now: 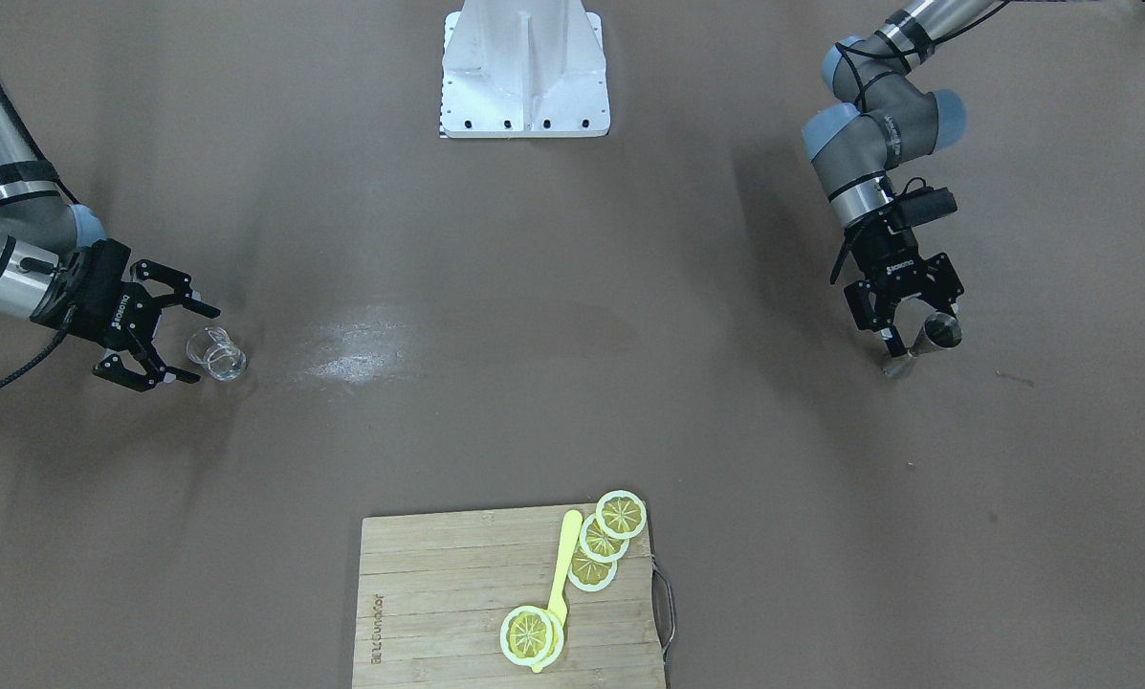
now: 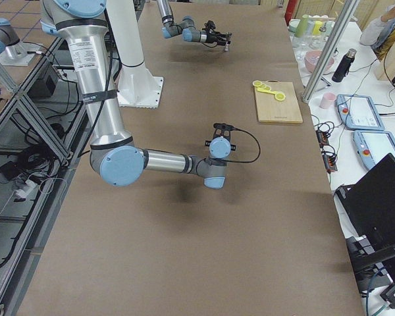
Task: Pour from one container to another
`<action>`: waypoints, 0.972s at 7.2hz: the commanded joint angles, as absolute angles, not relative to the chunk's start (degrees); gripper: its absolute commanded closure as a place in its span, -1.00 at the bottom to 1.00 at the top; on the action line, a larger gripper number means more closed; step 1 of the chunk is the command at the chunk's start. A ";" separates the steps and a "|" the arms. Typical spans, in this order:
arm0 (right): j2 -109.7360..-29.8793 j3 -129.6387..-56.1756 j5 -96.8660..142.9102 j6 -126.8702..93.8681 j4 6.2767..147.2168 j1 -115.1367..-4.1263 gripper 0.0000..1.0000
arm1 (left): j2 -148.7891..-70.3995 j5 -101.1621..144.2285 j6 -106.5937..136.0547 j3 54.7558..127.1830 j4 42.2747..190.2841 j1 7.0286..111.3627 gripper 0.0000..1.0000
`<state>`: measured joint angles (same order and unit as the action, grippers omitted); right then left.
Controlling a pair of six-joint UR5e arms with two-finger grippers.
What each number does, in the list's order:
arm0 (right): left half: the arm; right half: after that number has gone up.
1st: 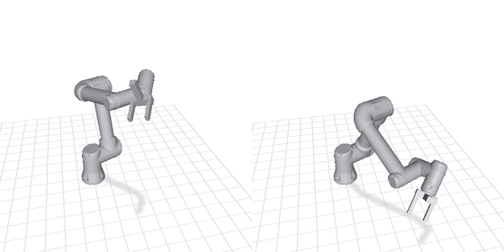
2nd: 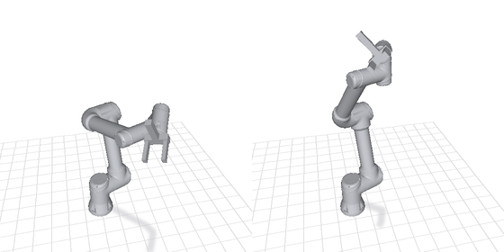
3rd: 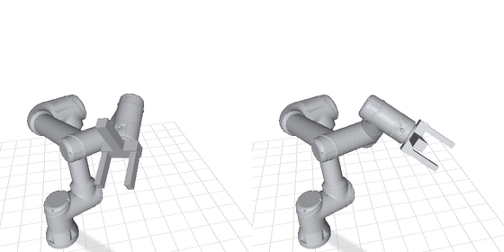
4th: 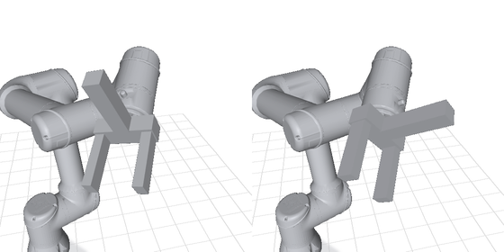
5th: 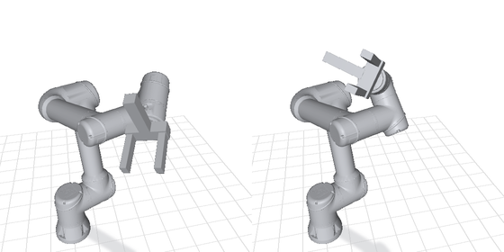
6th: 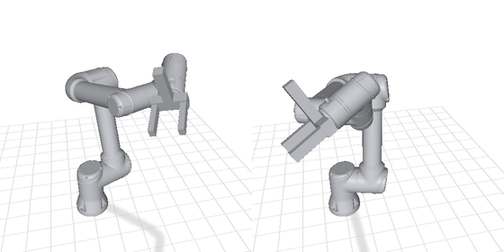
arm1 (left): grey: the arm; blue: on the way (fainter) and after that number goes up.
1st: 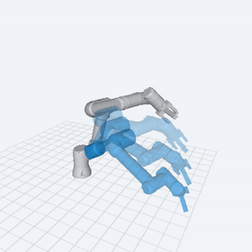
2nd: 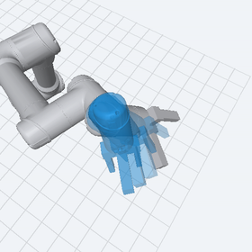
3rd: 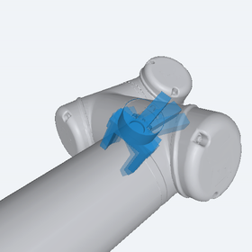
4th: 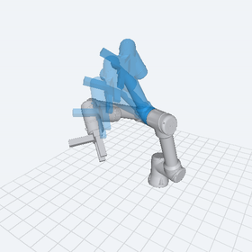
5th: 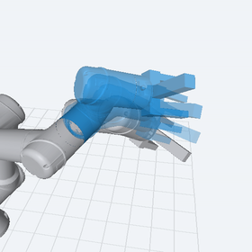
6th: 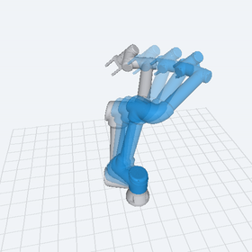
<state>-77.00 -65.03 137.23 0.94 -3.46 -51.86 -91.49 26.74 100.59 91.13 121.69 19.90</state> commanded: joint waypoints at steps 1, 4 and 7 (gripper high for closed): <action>-76.99 -63.29 137.11 0.88 -7.10 -51.86 -0.88 | -93.24 25.85 100.55 88.69 121.90 19.86 -0.76; -75.77 -60.13 137.02 0.62 -10.36 -51.86 -0.90 | -94.83 23.47 100.55 86.57 121.64 19.86 -0.64; -73.83 -56.97 137.02 0.62 -12.56 -51.86 -0.90 | -94.66 23.38 100.81 86.49 121.64 19.78 -0.46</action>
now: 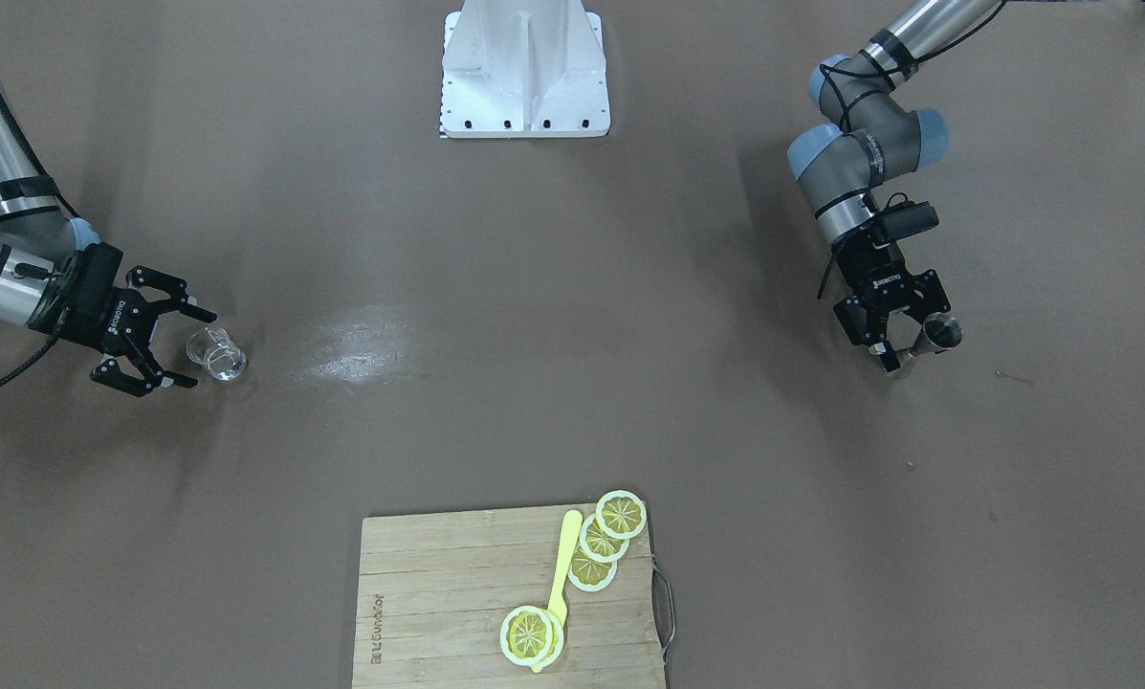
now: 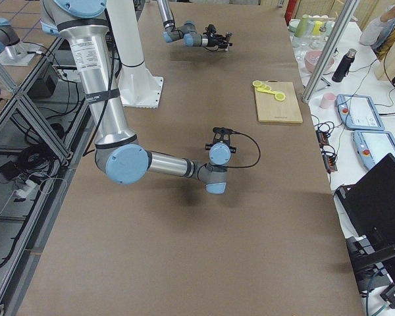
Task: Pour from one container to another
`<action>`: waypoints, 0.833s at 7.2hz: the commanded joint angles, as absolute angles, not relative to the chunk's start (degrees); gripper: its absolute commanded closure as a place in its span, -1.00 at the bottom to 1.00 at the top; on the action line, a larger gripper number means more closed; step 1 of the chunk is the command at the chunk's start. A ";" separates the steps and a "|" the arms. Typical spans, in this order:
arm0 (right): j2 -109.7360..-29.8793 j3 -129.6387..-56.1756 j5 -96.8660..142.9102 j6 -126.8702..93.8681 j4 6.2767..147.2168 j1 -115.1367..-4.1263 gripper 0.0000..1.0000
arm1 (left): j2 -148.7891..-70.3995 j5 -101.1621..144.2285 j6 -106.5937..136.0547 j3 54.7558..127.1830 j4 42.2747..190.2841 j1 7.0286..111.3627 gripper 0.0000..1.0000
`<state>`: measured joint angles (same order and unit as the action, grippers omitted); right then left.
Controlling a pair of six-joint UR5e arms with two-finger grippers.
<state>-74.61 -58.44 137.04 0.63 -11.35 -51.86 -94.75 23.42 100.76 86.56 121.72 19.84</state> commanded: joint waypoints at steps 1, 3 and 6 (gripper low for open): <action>-73.74 -56.61 137.02 0.53 -12.92 -51.86 -0.90 | -94.66 23.47 100.90 86.40 121.64 19.78 -0.46; -73.22 -56.60 137.02 0.01 -13.01 -51.86 -0.90 | -94.40 23.47 100.99 86.22 121.64 19.69 -0.41; -72.60 -56.51 136.06 -1.84 -13.01 -51.77 -0.88 | -94.13 23.47 101.07 86.22 121.64 19.69 0.04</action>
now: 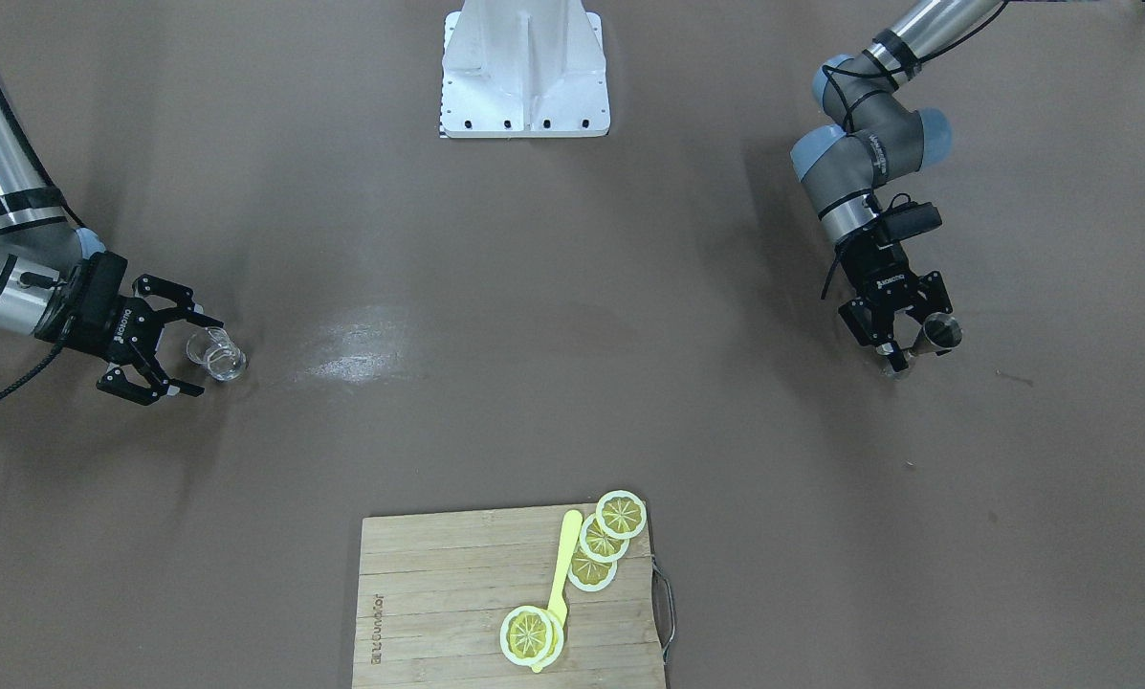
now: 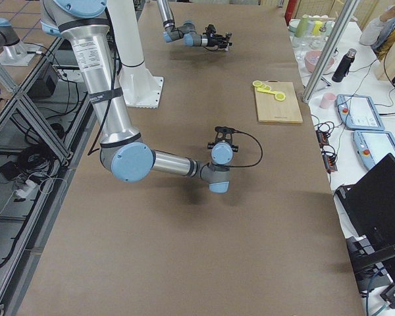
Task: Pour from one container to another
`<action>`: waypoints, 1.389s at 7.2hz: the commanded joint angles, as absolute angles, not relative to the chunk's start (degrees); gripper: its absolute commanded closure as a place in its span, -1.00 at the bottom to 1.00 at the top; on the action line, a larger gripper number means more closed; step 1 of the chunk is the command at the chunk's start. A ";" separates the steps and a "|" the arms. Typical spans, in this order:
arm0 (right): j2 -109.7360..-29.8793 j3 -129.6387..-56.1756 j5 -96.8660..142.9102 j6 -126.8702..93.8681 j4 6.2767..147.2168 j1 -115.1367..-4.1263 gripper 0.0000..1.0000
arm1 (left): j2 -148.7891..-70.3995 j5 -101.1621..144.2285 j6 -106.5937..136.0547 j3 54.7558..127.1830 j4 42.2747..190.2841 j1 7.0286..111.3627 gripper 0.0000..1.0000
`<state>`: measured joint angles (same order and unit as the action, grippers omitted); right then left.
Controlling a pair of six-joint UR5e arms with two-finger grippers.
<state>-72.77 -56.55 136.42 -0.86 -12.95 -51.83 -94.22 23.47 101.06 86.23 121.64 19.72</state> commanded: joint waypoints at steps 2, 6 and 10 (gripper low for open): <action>-72.51 -56.51 135.71 -3.07 -12.92 -51.77 -0.88 | -94.13 23.64 100.90 86.05 121.64 19.51 0.32; -72.51 -56.43 135.35 -3.78 -13.01 -50.80 -0.82 | -94.04 23.64 99.76 86.48 121.47 19.77 1.00; -72.51 -56.43 135.00 -3.87 -13.01 -50.54 -0.64 | -93.78 25.82 90.97 91.75 122.26 23.64 1.00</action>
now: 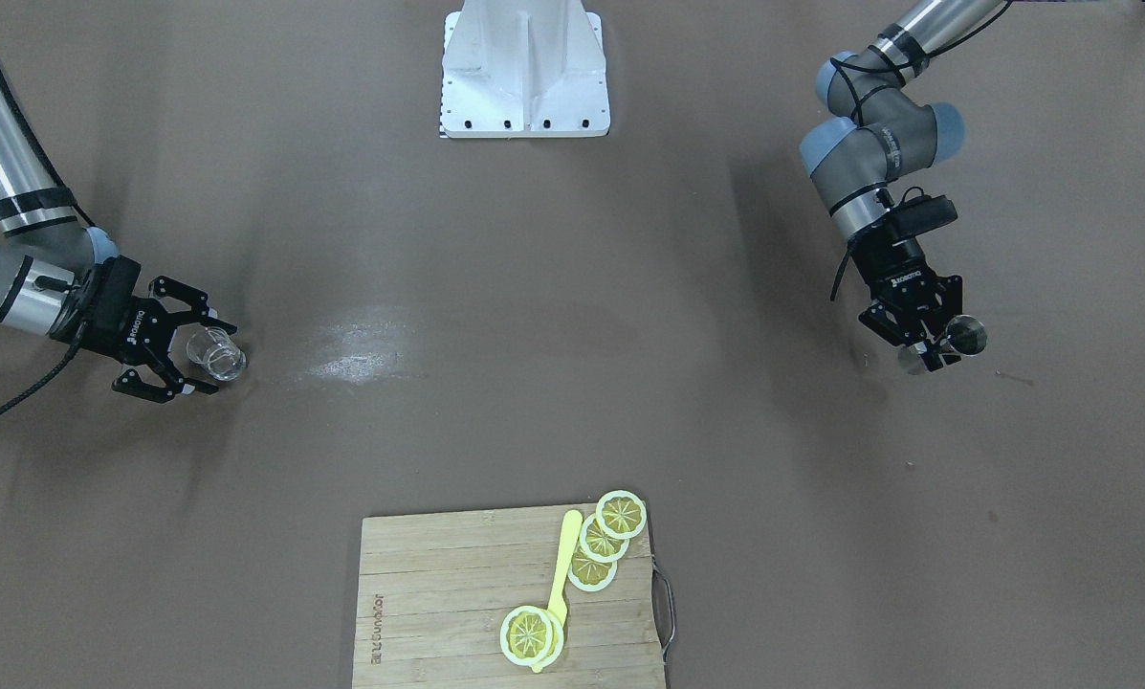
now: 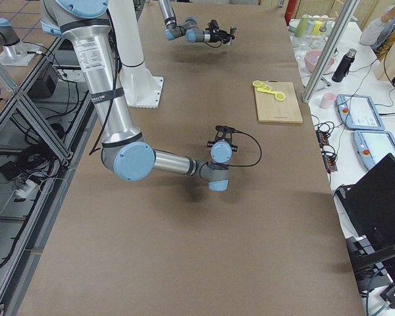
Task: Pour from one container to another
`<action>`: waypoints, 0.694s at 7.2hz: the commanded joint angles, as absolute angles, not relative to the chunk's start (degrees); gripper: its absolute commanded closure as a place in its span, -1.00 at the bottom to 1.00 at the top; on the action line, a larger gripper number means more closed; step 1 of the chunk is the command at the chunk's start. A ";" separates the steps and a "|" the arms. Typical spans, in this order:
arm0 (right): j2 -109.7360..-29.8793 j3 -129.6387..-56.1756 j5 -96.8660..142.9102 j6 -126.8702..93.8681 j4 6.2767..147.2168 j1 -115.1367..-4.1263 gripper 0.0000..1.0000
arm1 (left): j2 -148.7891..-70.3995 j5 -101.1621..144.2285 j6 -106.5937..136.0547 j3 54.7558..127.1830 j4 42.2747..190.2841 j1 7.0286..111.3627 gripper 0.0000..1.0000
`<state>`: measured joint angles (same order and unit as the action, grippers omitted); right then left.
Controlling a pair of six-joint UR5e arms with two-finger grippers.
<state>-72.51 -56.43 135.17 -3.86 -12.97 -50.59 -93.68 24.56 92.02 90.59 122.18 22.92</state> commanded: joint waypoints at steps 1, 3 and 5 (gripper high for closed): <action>-72.51 -56.43 134.91 -3.87 -13.01 -50.54 -0.60 | -93.78 25.93 86.53 94.28 122.34 23.64 1.00; -72.51 -56.43 134.74 -3.87 -12.92 -50.45 -0.58 | -96.49 27.93 77.03 95.62 126.70 23.38 1.00; -72.60 -56.34 134.47 -3.87 -13.01 -50.19 -0.55 | -102.63 33.48 59.15 95.10 134.42 23.38 1.00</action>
